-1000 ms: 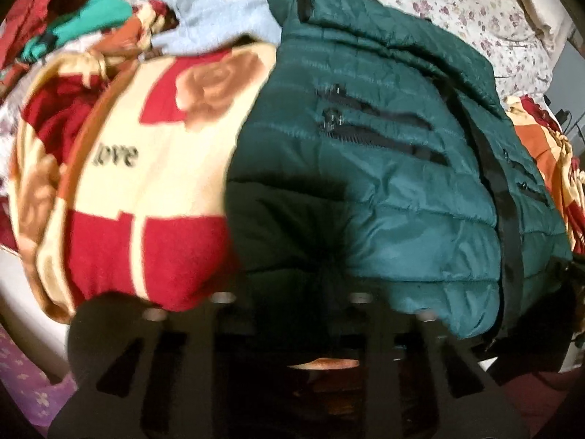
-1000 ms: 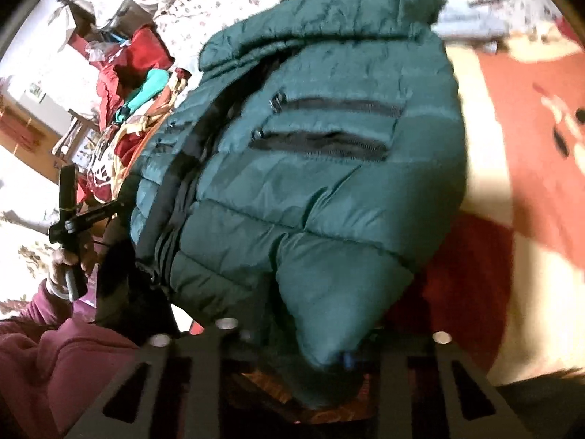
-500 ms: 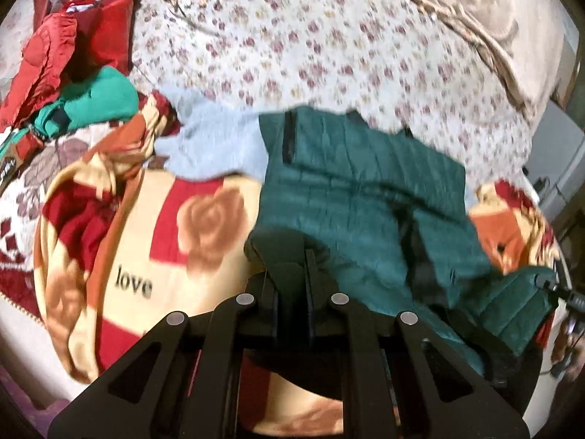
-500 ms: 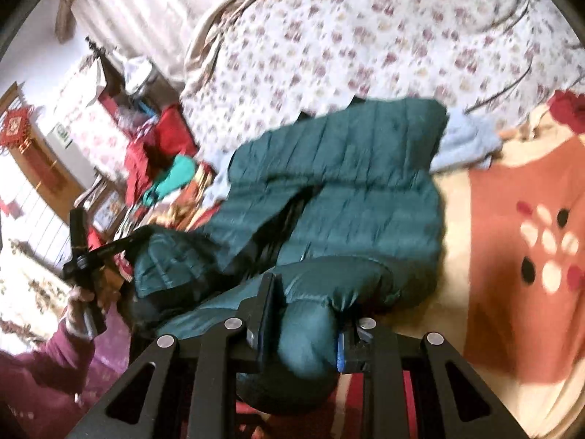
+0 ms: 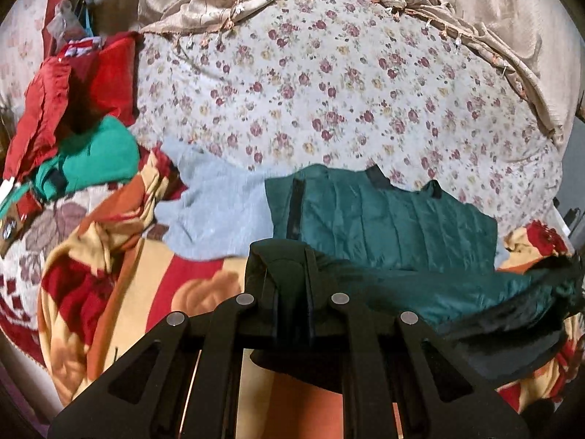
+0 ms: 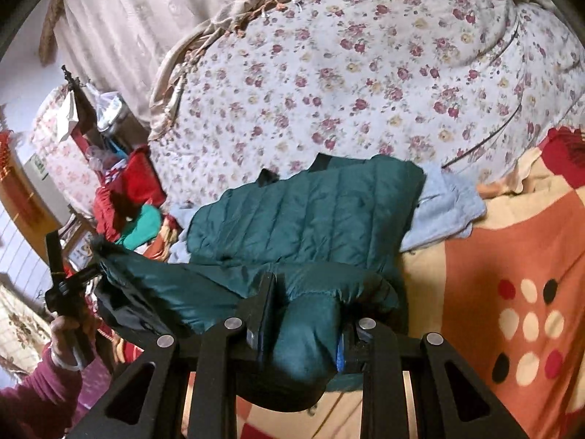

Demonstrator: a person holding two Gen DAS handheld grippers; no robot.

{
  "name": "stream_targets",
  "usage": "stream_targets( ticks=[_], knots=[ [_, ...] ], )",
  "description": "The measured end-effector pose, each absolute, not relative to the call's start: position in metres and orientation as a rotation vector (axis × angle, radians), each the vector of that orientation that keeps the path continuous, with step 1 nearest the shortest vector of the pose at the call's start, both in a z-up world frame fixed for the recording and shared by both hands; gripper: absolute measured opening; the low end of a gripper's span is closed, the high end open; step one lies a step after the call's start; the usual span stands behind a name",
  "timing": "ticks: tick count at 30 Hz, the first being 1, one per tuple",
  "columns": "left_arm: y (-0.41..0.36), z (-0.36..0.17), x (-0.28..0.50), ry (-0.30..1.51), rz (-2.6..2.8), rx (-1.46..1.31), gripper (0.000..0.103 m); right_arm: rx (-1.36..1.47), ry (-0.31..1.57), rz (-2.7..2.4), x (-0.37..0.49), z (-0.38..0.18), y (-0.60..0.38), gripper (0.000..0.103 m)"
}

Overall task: Fold large clothes
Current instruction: 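Grasp the jacket's hem edge with both tools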

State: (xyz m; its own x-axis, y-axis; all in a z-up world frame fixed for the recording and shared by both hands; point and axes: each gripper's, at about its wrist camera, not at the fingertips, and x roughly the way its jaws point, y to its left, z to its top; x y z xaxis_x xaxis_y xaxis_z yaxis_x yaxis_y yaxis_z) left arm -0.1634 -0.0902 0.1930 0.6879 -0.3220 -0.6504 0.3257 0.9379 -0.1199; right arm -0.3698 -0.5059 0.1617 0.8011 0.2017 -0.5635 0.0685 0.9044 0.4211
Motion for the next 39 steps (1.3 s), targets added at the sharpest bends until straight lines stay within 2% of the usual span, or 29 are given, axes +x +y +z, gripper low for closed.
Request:
stream_targets(
  ticks=[10,19,28,32,37,38,39],
  knots=[
    [-0.119,0.194,-0.119,0.717,-0.326,0.037,0.010,0.442,0.645,0.009,-0.319,0.161,-0.532,0.024],
    [-0.158,0.184,-0.049,0.730,-0.258,0.042,0.010,0.467,0.642,-0.054,-0.260,0.160,-0.567,0.024],
    [-0.194,0.131,0.021,0.824,-0.190,0.031,0.013,0.591,0.705,-0.093,-0.186,0.108,-0.607,0.024],
    [-0.192,0.111,0.036,0.849,-0.203,-0.075,0.018,0.725,0.675,-0.038,-0.177,0.088,-0.626,0.031],
    [-0.183,0.103,0.045,0.874,-0.271,-0.181,0.030,0.731,0.604,-0.025,-0.201,0.113,-0.626,0.042],
    [-0.180,0.104,0.046,0.879,-0.289,-0.204,0.033,0.710,0.588,-0.038,-0.208,0.120,-0.623,0.048],
    [-0.177,0.105,0.046,0.887,-0.312,-0.236,0.041,0.680,0.559,-0.056,-0.217,0.130,-0.617,0.062]
  ],
)
